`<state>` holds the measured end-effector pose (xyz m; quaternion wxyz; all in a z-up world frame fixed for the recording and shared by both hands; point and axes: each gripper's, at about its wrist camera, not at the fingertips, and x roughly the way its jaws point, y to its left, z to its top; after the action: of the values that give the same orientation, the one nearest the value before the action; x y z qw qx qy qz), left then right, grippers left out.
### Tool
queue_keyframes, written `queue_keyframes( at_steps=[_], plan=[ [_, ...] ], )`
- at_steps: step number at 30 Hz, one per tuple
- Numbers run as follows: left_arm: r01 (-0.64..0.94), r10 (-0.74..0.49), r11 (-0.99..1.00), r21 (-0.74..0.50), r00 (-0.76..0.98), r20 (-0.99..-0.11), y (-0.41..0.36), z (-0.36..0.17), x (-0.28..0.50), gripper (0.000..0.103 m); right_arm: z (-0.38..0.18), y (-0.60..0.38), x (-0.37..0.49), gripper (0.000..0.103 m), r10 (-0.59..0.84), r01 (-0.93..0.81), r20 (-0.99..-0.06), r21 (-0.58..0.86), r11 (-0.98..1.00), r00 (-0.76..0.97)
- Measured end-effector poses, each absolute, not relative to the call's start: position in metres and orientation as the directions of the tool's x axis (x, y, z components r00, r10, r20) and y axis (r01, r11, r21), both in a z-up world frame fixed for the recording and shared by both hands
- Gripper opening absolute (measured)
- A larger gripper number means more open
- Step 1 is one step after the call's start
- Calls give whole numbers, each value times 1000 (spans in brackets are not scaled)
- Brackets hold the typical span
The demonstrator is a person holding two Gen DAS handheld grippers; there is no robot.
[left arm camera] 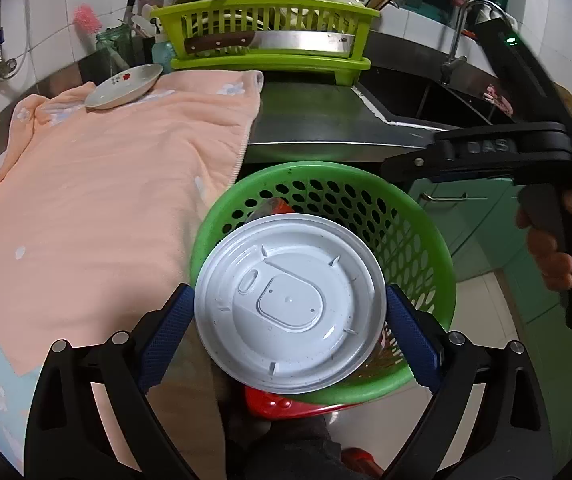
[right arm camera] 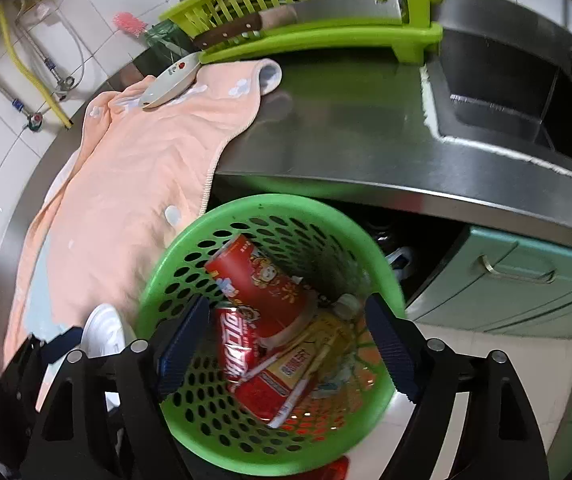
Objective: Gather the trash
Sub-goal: 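Carry pizza cup and lid to the green basket and release both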
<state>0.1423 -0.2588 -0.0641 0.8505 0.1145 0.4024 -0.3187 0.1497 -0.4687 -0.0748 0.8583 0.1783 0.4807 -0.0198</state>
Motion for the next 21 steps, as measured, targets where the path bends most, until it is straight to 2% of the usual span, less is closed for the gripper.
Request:
queue_keyframes(
  at_steps=[11,21],
  plan=[
    [625,-444,778,-63,476,-759,-262,-67,144,95,-62,-448,121,81,-1,156,-813,110,982,583],
    [614,-467,786,-66,521,-714,-249,-47,138,97,-49,-434,100,83,-49,149,-778,57,987,626]
  ],
)
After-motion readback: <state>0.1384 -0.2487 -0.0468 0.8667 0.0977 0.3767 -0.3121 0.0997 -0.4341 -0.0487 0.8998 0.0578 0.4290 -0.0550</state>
